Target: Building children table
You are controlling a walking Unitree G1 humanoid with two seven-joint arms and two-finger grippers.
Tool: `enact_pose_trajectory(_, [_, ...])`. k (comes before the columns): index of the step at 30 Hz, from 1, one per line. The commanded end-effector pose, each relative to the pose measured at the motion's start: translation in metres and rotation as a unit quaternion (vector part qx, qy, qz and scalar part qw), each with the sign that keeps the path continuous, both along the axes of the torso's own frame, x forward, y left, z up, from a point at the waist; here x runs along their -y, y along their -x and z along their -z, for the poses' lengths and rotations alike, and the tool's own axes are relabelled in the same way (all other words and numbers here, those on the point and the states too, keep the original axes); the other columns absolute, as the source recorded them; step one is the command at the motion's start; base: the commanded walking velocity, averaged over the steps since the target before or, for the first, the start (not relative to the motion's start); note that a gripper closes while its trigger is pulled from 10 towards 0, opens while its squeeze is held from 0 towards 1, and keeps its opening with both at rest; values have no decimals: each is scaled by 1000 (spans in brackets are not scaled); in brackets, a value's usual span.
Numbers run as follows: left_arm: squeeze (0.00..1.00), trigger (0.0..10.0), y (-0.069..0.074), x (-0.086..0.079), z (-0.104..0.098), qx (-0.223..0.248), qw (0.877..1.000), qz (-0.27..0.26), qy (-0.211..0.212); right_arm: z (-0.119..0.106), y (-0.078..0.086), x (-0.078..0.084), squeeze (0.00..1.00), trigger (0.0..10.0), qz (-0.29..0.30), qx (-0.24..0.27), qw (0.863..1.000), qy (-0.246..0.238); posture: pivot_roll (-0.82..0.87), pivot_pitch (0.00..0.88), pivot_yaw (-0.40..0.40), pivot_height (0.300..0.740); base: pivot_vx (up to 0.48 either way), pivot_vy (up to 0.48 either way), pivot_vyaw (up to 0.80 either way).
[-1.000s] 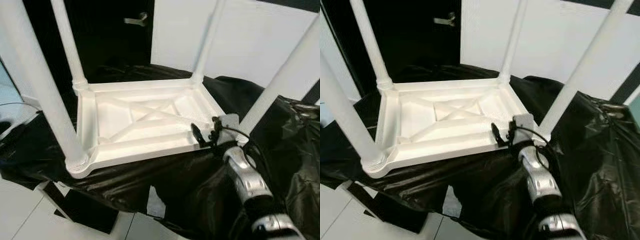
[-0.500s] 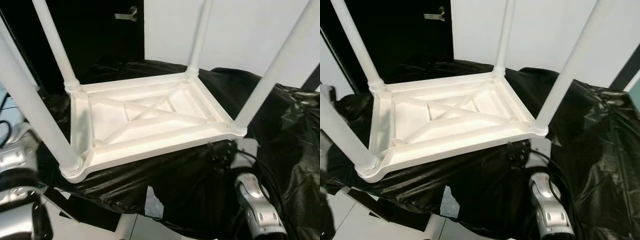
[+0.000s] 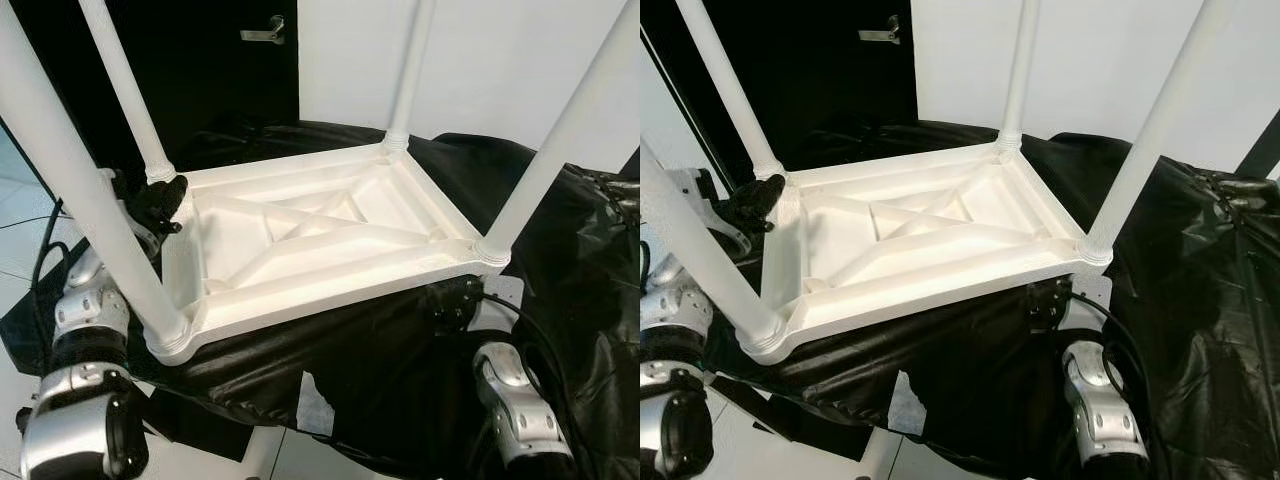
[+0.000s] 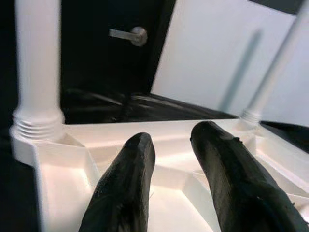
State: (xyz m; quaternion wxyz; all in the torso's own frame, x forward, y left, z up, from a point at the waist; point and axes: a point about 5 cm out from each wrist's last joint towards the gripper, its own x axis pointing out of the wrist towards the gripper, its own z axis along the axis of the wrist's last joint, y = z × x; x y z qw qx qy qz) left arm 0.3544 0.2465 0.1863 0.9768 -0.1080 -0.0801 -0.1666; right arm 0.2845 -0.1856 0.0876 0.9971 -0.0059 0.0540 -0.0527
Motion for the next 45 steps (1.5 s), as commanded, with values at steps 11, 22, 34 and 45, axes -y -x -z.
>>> enact_pose_trajectory(11, [0,10000,58,65,14,48,928,363,73,-3,-30,17,0,10000,11,-26,1000,10,8,0,-67,740,0,0,0])
enact_pose_trajectory(22, [0,10000,104,106,14,41,897,423,117,-9,-55,21,0,10000,-33,-46,998,36,15,0,-63,740,0,0,0])
enact_pose_trajectory(34, [0,10000,138,146,-4,46,875,446,185,-22,-85,-9,0,10000,-106,-47,993,32,65,0,-77,740,0,0,0])
enact_pose_trajectory(45, [0,10000,146,179,-4,29,878,447,170,-32,-97,-68,0,10000,-223,-39,973,36,85,0,-75,740,0,0,0])
